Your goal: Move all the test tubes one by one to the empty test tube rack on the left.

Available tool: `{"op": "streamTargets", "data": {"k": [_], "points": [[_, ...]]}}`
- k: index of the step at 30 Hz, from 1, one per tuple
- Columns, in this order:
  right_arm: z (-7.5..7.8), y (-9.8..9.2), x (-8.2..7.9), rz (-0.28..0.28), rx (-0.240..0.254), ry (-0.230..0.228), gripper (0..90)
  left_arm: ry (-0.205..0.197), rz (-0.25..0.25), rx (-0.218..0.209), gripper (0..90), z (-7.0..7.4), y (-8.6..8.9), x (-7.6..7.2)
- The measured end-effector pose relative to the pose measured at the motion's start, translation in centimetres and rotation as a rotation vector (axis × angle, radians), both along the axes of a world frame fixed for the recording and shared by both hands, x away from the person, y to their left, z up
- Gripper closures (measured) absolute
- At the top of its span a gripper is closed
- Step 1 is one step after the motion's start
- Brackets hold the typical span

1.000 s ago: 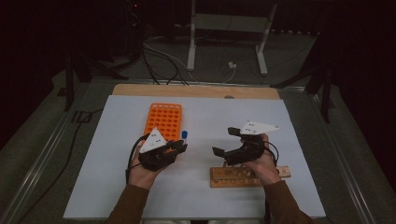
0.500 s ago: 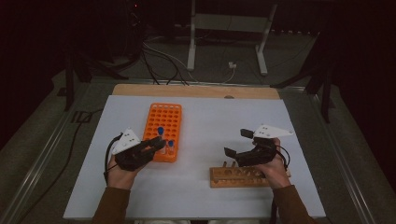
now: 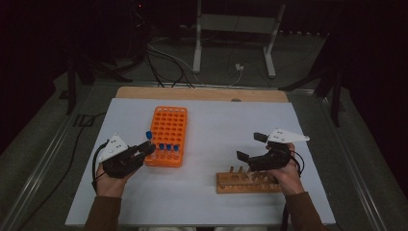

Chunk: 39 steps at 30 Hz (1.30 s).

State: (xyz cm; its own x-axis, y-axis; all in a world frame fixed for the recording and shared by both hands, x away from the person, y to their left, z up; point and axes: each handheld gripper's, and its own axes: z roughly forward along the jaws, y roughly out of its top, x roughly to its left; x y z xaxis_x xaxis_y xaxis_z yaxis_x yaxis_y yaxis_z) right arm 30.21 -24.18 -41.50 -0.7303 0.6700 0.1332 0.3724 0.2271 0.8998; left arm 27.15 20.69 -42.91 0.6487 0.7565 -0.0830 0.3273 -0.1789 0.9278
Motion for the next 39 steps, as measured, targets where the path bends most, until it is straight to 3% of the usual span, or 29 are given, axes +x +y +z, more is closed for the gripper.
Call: {"op": "streamTargets", "data": {"k": [13,39], "points": [[-0.1,-1.3,-0.3,-0.027,0.014,-0.008,1.1,0.007,0.053,0.003,77.6,-1.5,1.2,0.4],[-0.6,-2.7,-0.8,-0.056,0.035,-0.007,1.2,-0.01,0.118,0.034,77.6,-2.7,0.5,0.9]]}}
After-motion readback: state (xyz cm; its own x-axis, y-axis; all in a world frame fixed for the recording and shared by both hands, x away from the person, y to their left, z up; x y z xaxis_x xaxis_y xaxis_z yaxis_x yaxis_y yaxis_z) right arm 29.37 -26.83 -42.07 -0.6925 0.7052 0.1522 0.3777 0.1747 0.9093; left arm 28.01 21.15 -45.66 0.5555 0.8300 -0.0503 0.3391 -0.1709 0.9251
